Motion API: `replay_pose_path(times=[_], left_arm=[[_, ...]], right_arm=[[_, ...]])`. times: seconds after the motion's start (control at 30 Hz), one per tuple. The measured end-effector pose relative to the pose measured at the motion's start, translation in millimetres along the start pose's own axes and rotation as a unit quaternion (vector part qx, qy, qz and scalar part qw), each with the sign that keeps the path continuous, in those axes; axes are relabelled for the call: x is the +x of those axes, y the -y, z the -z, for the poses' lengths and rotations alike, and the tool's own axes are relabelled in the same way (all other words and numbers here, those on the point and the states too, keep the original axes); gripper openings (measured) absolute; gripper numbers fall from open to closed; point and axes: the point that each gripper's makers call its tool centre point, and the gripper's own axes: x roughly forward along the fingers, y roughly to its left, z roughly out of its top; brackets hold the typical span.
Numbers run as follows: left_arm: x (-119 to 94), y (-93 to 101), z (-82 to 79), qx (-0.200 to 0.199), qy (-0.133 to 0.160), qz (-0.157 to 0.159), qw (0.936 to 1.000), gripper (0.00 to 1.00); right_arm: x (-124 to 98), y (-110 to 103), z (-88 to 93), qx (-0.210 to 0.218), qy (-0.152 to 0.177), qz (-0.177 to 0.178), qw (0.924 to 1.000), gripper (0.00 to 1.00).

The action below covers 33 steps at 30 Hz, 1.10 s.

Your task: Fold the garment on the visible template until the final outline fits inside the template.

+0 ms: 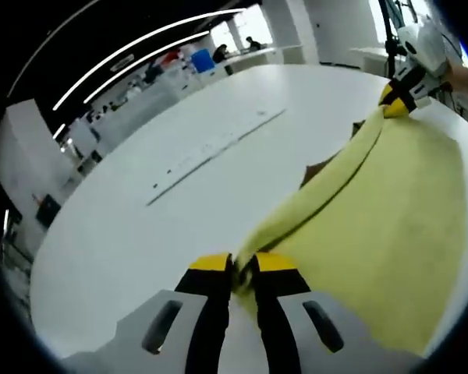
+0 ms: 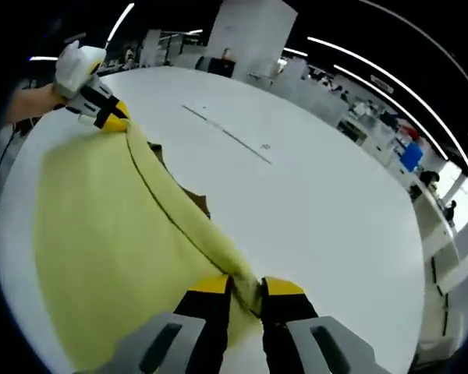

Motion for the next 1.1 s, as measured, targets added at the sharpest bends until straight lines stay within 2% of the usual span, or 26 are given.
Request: replay_pose_path(times=[0.13,0.17,0.33,0.5,0.57,0.6,0.7,0.73,0.77,0.8,0.87,0.93,0.97,1.03,1.1], left_arm=[[-7,-3.3,0.2,0.005,0.014,0.013,0.9998,0.13],[-9,-1.8,-1.0,0.014,0.019,0.020,0.9995,0.14],[-19,2.1,-3.0,0.085,0.031,0.028,0.9955,0.12],[-8,1.7,1.7,0.117,0.017,0.026,0.9926,0.11],[-6,-1.1,2.1,0.135,0.013,0.016,0.9907,0.06],[-6,-6.0,1.8,0.138,0.007,0.000,0.9904,0.02],[-4,-14.8,-4.1,0.101,0.021,-0.014,0.9946,0.02],[-2,-14.4,-5.5,0.076,0.028,-0.004,0.9967,0.01],[-2,-14.5,-6.3,0.060,0.031,-0.003,0.9977,0.00],[-2,-18.1,-7.1,0.045,0.032,-0.012,0.9984,0.01],[-2,-21.4,-8.6,0.037,0.033,-0.020,0.9986,0.01],[-1,-23.3,-6.5,-0.011,0.027,-0.027,0.9992,0.03],[0,-26.4,-6.8,-0.050,0.030,-0.034,0.9977,0.04],[-2,-30.2,-8.4,-0.130,0.038,-0.033,0.9902,0.05],[-4,-35.0,-13.6,-0.152,0.061,-0.034,0.9859,0.05]], right_arm=[[-7,2,5.8,-0.034,-0.015,0.002,0.9993,0.20],[-8,3,6.7,-0.055,-0.018,0.005,0.9983,0.20],[-9,9,11.4,-0.073,-0.026,0.010,0.9969,0.19],[-6,15,10.5,-0.066,-0.023,0.020,0.9973,0.09],[-6,18,10.6,-0.055,-0.022,0.026,0.9979,0.05],[-7,19,10.3,-0.045,-0.019,0.028,0.9984,0.03],[-7,22,7.4,0.010,-0.002,0.028,0.9995,0.02],[-7,23,7.2,0.021,-0.001,0.028,0.9994,0.01],[-6,25,7.3,0.093,0.005,0.030,0.9952,0.01],[-7,24,7.1,0.133,0.008,0.030,0.9906,0.01],[-7,28,9.6,0.187,0.011,0.041,0.9814,0.01],[-6,30,9.0,0.196,0.014,0.047,0.9793,0.02],[-6,30,8.5,0.196,0.014,0.047,0.9793,0.02],[-6,30,6.3,0.212,0.020,0.055,0.9756,0.04],[-7,33,4.2,0.239,0.028,0.062,0.9686,0.07]])
